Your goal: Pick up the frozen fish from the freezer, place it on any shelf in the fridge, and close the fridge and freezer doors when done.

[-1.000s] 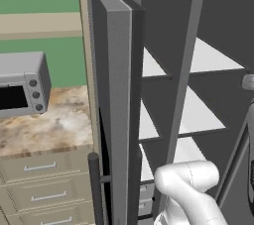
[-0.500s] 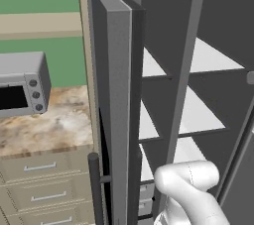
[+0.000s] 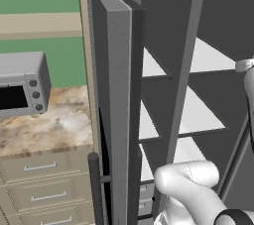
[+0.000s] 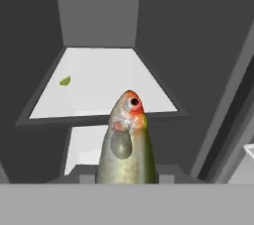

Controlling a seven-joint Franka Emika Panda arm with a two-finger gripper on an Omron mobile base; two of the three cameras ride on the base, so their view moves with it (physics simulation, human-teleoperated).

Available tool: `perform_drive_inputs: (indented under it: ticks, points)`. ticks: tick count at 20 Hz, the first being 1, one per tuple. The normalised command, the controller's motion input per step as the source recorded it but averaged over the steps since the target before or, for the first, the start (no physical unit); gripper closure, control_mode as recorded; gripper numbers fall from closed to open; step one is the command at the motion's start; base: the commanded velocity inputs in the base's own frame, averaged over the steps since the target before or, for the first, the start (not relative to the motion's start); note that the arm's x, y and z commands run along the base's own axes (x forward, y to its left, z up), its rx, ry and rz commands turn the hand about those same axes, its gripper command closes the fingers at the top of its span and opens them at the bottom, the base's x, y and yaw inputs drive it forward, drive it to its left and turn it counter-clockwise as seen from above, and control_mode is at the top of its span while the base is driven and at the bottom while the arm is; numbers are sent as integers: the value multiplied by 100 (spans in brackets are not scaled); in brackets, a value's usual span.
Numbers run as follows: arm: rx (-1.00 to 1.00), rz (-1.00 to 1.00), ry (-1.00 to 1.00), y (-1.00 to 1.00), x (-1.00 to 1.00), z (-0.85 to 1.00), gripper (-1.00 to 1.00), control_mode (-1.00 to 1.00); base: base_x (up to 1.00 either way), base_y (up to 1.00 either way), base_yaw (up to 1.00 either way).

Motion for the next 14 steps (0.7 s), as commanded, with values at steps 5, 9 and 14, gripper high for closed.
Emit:
perform_drive_inputs:
  ticks: [5,9,14]
  points:
    - [0,0,9,-8,82,0,100,-100,0,0,0]
    - [0,0,3,-9,94,-3,100,-100,0,0,0]
    - [0,0,0,-16,94,-26,100,-100,0,0,0]
